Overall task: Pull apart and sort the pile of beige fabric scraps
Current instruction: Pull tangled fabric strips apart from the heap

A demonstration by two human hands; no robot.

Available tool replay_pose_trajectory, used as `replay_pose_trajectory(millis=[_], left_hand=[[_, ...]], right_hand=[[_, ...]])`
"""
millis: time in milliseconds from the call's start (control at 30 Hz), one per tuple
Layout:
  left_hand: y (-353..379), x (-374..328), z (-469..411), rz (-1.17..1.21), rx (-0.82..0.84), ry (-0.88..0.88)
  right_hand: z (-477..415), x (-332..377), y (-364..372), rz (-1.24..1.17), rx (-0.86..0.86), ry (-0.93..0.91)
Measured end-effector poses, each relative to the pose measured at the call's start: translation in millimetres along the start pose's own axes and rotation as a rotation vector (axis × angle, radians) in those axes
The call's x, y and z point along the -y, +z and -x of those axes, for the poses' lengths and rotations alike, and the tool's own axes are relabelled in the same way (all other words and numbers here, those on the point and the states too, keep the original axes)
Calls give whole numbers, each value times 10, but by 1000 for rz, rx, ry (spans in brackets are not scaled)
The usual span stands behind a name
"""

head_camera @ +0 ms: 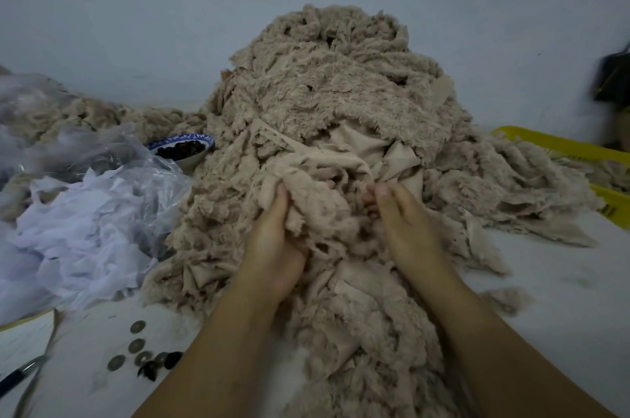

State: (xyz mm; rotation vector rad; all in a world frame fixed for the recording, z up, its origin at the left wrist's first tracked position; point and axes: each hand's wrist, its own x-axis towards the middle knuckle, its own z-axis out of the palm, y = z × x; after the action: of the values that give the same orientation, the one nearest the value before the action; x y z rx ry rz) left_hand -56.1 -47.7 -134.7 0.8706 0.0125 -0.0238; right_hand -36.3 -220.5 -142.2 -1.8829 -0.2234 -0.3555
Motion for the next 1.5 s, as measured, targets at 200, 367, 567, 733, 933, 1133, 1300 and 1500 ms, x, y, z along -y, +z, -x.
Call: replay_pose_trajectory(millis=[200, 367, 567, 733, 933, 1133, 1300, 1500], left_hand=[[-127, -176, -62, 339, -108, 84], [-174, -158, -132, 97, -433, 188], [-178, -153, -145, 23, -401, 213], [-155, -165, -75, -3, -208, 196], [-120, -153, -21, 149, -66, 54], [-134, -152, -50, 209, -35, 40], [-163, -174, -76, 291, -45, 37], [-197, -187, -59, 370, 42, 9]], right_hand=[[4, -51, 11, 333, 169, -8], [-45, -33, -111, 108, -159, -31], [-48, -55, -114, -25, -275, 11], [-57, -79, -143, -202, -264, 145], [-50, -41, -104, -308, -299, 167], [7, -12, -85, -124, 58, -76], [7, -50, -5, -1, 131, -142], [33, 25, -51, -67, 223, -91]])
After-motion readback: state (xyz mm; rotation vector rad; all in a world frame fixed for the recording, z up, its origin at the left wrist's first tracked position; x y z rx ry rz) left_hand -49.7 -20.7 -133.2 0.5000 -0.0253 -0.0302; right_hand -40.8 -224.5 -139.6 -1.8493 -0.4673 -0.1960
